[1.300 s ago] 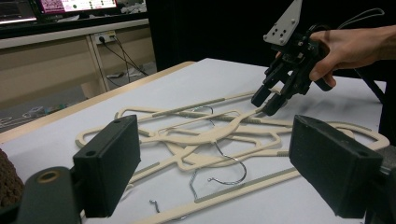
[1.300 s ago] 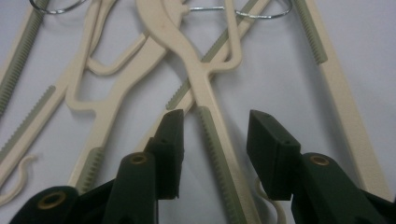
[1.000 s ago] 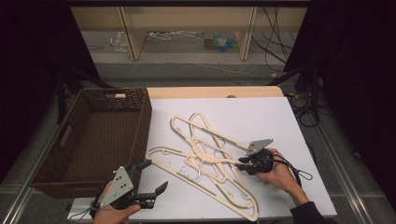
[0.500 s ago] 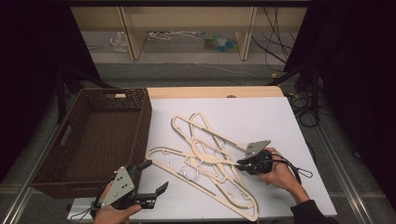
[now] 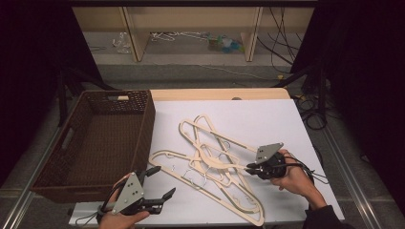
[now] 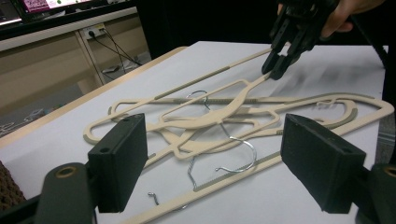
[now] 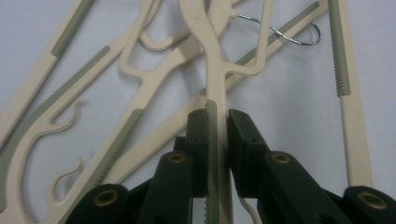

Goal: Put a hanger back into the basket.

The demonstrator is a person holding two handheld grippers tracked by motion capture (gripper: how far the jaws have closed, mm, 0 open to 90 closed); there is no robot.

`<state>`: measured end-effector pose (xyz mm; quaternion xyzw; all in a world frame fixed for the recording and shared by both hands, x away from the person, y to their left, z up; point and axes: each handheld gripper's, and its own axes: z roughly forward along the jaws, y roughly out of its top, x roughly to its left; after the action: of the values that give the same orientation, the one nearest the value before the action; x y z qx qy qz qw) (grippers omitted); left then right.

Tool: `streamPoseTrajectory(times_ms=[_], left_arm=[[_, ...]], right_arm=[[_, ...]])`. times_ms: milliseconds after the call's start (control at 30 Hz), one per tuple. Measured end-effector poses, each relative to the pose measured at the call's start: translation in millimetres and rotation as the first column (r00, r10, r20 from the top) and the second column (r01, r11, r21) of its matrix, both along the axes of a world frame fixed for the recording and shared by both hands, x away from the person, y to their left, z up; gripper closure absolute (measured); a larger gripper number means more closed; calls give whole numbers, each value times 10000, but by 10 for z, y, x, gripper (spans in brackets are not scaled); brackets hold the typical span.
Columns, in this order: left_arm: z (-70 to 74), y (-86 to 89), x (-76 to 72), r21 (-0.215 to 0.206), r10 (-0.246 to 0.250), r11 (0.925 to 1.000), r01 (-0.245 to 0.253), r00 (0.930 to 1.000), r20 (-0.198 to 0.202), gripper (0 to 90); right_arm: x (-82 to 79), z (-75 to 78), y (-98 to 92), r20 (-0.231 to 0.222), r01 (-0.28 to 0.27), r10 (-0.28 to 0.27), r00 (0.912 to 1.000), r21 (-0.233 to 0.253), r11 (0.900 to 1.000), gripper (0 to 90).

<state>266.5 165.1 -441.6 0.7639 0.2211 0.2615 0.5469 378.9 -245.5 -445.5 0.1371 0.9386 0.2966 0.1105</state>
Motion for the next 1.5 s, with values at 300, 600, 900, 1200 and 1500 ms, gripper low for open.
streamPoseTrajectory(times_ms=[300,600,900,1200,1500], left_arm=[[-135,-180,187,1174,-427,9922,410,9990,116,244],[-305,-423,445,2333,-425,9714,432,9991,-80,248],[-402,-644,605,3157,-954,9449,864,9953,132,302],[-495,-855,670,4545,-2086,8752,1658,9770,452,319],[-479,-1041,690,4773,-2742,8545,2049,9584,796,328]], right_arm=[[-166,162,-25,-511,-17,13,9987,-79,10000,795],[-321,233,-27,-704,-22,13,9975,-124,9999,796],[-423,305,-35,-817,-289,277,9963,-134,9995,795],[-469,337,-48,-965,-526,512,9940,-119,9985,794],[-493,326,-27,-1082,-795,778,9911,-121,9968,786]])
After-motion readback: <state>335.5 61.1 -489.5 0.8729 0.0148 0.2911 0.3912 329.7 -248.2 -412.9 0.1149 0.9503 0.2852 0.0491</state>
